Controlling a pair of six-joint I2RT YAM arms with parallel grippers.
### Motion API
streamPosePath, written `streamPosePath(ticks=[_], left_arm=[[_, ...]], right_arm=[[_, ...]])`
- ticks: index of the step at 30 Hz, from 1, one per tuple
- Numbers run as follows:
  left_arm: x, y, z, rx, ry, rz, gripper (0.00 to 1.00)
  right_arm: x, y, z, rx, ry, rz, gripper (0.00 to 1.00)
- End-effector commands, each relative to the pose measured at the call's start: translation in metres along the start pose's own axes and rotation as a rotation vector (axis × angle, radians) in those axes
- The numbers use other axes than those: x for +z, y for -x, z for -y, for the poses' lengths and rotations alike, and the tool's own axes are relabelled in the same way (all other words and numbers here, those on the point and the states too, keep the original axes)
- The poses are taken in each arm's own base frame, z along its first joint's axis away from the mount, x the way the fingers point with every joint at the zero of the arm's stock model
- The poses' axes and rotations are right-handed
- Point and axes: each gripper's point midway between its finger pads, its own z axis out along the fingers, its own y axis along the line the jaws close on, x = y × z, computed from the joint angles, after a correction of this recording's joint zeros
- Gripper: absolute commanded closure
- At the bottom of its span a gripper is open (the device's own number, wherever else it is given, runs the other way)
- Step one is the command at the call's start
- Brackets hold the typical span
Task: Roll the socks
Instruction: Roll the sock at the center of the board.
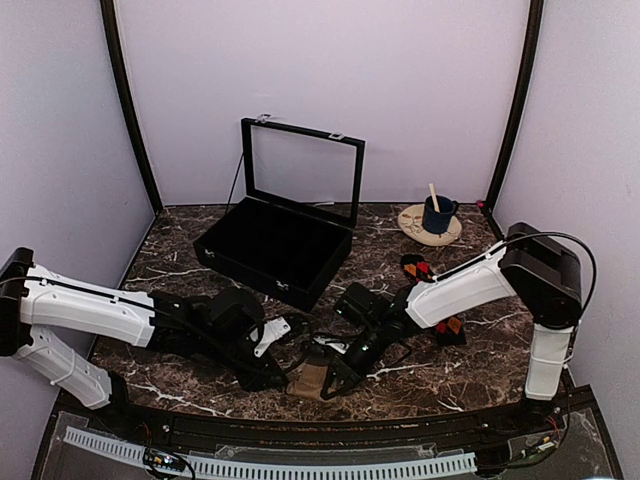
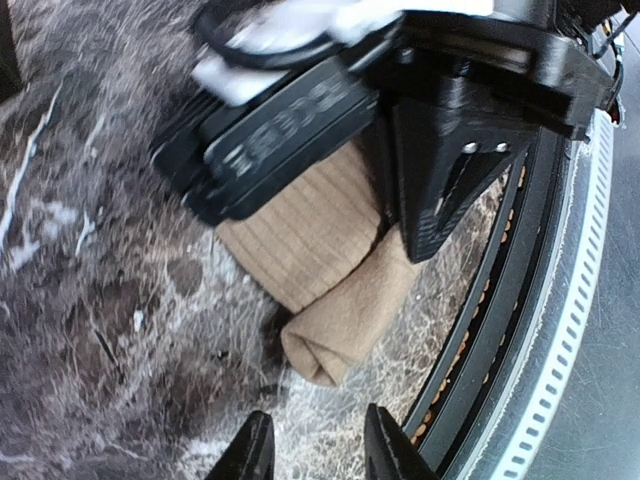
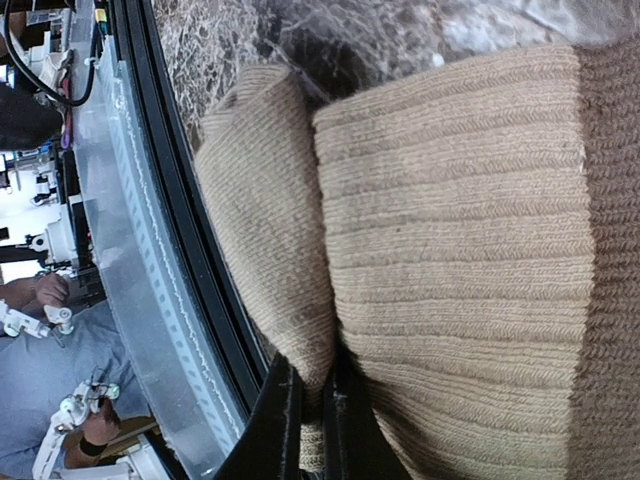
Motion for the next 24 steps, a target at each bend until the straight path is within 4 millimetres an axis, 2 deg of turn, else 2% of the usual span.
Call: streamPosePath(ticks=[1,12,24], left_arm=[[0.0,0.015,0.008,0.124,0.027,0.008,0.66],[0.025,0.008,0.025,0.318,0.039,-0.085,0.65],[0.043,0.005,0.036,0.428,0.016,-0.14,0.65]], right_arm=[[0.004,-0.018,0.008,0.088,0.029,-0.066,1.0],[0.005,-0.015,0.008,0.096,0.047,-0.075,1.0],[0.006,-0.014,0.01,0.104,0.054,-0.083,1.0]])
